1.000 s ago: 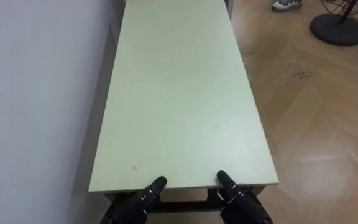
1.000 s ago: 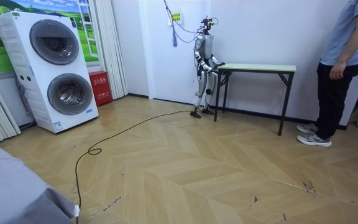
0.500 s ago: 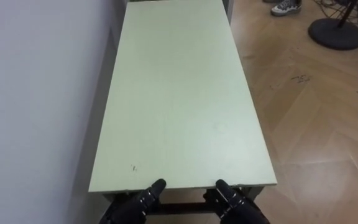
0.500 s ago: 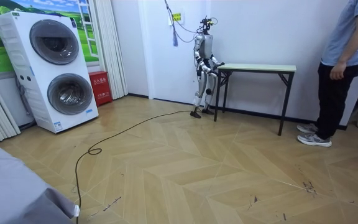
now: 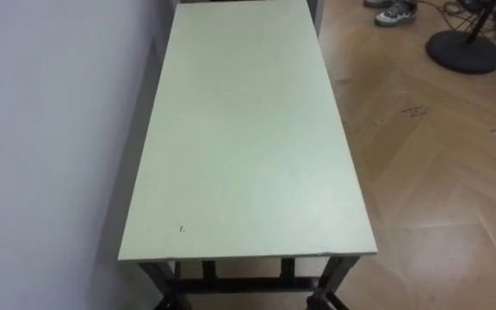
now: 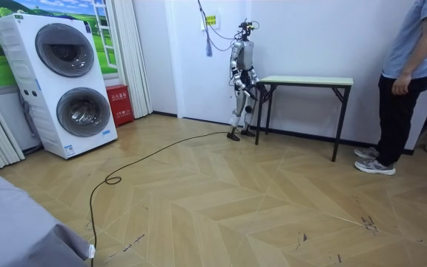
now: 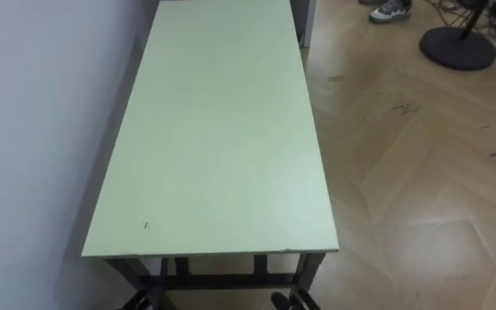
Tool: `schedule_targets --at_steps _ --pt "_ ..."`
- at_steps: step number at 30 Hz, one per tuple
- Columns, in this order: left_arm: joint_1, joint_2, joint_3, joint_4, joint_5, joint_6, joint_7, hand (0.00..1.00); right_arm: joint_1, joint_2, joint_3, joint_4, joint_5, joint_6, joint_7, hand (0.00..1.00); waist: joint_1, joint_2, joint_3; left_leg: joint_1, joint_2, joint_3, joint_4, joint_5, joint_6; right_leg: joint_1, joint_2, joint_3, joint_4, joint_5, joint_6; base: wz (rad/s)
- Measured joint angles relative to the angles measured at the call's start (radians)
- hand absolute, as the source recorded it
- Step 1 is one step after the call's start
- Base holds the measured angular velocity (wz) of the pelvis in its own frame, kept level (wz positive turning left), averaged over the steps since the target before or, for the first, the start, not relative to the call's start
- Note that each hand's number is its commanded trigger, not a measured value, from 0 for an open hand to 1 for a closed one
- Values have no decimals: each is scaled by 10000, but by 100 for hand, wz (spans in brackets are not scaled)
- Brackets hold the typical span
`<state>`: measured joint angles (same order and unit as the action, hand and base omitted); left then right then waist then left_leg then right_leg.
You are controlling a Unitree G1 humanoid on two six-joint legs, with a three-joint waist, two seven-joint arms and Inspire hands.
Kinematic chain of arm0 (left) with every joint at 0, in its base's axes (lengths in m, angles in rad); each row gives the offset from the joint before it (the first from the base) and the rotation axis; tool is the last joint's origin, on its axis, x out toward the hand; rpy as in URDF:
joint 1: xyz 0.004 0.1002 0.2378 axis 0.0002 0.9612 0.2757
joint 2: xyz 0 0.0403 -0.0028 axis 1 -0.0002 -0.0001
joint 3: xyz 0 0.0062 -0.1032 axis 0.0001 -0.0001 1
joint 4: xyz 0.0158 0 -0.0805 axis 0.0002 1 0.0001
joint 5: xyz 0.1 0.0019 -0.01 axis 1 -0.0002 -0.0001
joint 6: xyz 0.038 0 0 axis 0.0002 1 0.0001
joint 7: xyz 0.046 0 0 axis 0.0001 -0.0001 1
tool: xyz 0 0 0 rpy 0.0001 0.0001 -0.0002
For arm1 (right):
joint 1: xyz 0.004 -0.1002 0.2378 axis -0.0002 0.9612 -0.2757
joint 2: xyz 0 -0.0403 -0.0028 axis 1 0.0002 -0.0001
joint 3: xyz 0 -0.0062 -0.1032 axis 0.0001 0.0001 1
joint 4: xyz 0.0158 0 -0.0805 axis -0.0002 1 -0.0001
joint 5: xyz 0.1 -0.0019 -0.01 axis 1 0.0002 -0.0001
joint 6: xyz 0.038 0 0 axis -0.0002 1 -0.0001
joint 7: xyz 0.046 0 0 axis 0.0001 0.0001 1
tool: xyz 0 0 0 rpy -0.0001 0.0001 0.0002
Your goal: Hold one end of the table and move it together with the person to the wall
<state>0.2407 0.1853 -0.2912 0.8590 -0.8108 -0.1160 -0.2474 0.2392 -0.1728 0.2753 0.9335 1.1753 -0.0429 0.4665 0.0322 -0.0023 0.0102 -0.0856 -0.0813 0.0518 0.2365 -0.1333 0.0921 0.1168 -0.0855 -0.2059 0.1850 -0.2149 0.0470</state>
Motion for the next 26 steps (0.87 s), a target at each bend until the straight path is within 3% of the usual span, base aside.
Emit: schedule_targets --at_steps 10,15,20,26 --pt "650 -14 402 477 803 8 9 0 -86 -98 -739 1319 -757 -13 -60 0 -27 -57 -3 49 -16 -86 44 -27 -46 113 1 -129 -6 0 -1 2" --pt "693 -113 718 685 946 -22 185 0 43 -155 -1038 1631 -928 -4 -58 0 -22 39 13 -35 -18 -148 166 -33 -46 109 4 -190 -8 0 -1 4" --pt "831 -128 1057 669 1412 1 323 0 402 -181 -1250 1959 -1135 76 -186 0 16 24 -33 -44 -14 -145 131 -27 -54 40 15 -156 -6 0 -2 -6" --pt "776 -422 1937 1121 2136 82 722 0 555 -83 -1620 2720 -1836 285 -1037 0 11 -32 -95 126 -9 -128 -15 -12 -71 83 36 -164 -11 12 -23 -8"
